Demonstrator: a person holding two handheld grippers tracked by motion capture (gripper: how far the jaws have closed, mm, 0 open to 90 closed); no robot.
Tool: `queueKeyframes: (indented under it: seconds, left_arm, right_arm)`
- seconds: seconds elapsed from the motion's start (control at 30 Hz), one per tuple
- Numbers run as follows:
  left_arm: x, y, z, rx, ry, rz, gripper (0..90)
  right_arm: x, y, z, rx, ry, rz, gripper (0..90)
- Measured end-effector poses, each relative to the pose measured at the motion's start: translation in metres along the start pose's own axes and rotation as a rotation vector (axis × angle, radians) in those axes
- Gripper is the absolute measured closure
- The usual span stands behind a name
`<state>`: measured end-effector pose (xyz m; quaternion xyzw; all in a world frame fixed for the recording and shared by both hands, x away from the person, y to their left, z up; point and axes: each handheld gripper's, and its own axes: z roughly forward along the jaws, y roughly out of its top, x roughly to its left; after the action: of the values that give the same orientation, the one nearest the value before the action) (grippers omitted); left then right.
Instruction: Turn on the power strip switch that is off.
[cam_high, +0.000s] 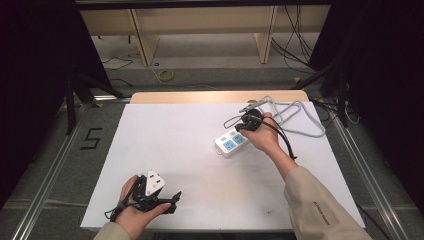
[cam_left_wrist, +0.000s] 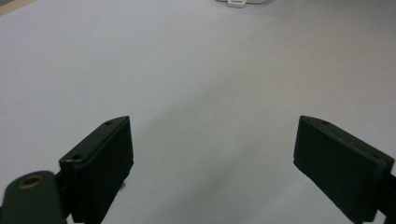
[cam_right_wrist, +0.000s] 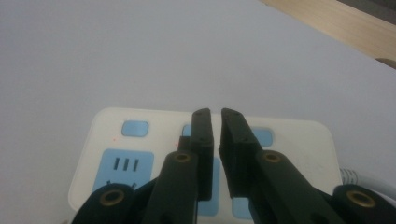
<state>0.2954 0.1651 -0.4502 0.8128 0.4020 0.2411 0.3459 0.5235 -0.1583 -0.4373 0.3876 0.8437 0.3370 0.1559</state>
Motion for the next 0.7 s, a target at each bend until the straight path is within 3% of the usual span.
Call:
queueKeyframes:
  seconds: [0.47,0.7]
  left_arm:
    - [0.001,0.000,0.001,0.003,-0.004,-0.015,11.6]
    - [0.000,0.000,0.001,0.006,-0.001,-0.013,11.6]
  right_arm:
    - [-0.006,-0.031,-0.027,0.008,0.020,0.015,65.9]
    - [-0.009,-0.050,-0.046,-0.023,0.026,0.043,56.7]
